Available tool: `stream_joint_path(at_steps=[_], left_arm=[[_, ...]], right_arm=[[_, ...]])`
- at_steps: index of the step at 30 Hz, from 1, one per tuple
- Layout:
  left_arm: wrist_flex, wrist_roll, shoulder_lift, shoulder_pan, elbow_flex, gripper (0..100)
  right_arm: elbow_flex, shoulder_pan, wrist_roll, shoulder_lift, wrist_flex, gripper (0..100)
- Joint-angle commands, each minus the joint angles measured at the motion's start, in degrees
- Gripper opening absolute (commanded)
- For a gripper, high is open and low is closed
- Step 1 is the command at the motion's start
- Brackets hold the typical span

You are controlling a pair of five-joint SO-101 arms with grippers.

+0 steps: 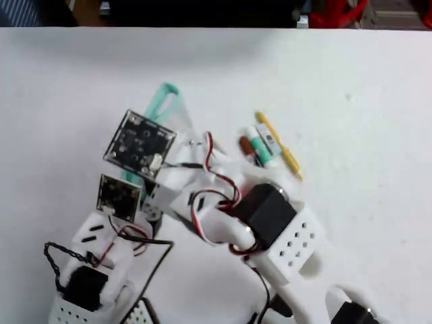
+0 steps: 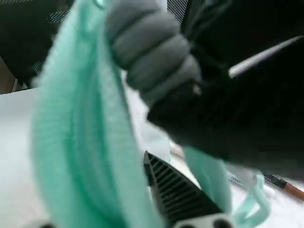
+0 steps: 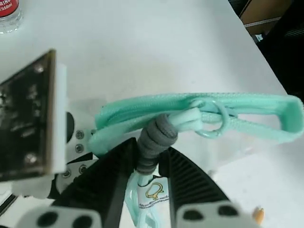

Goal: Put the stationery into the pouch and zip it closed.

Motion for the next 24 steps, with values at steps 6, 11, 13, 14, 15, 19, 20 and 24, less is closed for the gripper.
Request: stream_joint_path(at_steps=[6,11,13,14,15,19,20,24], left_arm=[[-0.6,-0.8,0.0,-0.1,-0.8,2],[-0.6,-0.8,0.0,-0.1,-0.8,2],[-0.6,-0.8,0.0,-0.1,-0.8,2],[-0.6,-0.7,0.0,-0.2,-0.8,2],[-0.6,-0.7,0.0,-0.2,-0.8,2],[-0.7,-0.7,0.0,-0.2,-0.7,2],[-0.7,-0.7,0.0,-0.2,-0.7,2],[-0.8,-0.8,0.0,-0.2,-0.5,2]], right_arm=[[-5.7,-8.9,-0.4,-0.9,6.4,1.9],[-5.6,-12.7,-0.4,-0.9,6.4,1.9],[-5.6,-14.0,-0.4,-0.9,6.4,1.9],[-5.6,-14.7,-0.4,-0.9,6.4,1.9],[-5.6,-15.4,-0.4,-0.9,6.6,1.9],[-4.1,-19.6,-0.1,-0.9,6.8,1.9],[-3.3,-21.0,0.0,-0.9,6.8,1.9],[0.0,-22.9,2.5,-1.5,6.5,1.9]])
